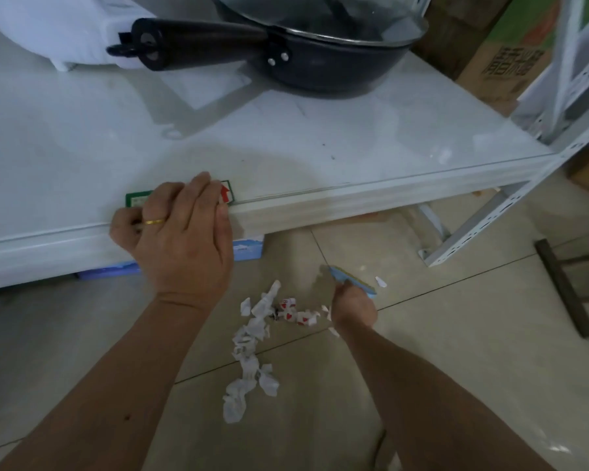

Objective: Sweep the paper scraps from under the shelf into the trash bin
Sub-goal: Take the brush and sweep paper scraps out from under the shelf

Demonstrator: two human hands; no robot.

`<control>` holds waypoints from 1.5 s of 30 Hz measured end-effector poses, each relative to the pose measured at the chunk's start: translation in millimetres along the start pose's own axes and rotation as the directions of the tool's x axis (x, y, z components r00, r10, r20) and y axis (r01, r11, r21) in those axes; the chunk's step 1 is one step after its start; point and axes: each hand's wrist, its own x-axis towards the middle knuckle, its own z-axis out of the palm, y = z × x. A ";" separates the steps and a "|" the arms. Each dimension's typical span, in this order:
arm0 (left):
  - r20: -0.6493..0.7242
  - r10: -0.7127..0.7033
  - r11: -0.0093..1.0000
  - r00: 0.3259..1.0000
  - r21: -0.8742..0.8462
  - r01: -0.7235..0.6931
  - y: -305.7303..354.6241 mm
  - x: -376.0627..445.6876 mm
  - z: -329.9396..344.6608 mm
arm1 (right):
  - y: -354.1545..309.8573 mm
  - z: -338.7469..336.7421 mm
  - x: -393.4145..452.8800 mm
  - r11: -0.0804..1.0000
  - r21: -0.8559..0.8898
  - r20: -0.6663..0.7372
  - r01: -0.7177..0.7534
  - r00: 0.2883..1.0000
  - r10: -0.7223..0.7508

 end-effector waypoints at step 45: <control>-0.038 -0.041 0.998 0.998 0.049 0.043 1.3 -7.6 12.6 | -63.4 43.3 -54.3 0.979 0.061 0.286 0.195 0.936 -0.204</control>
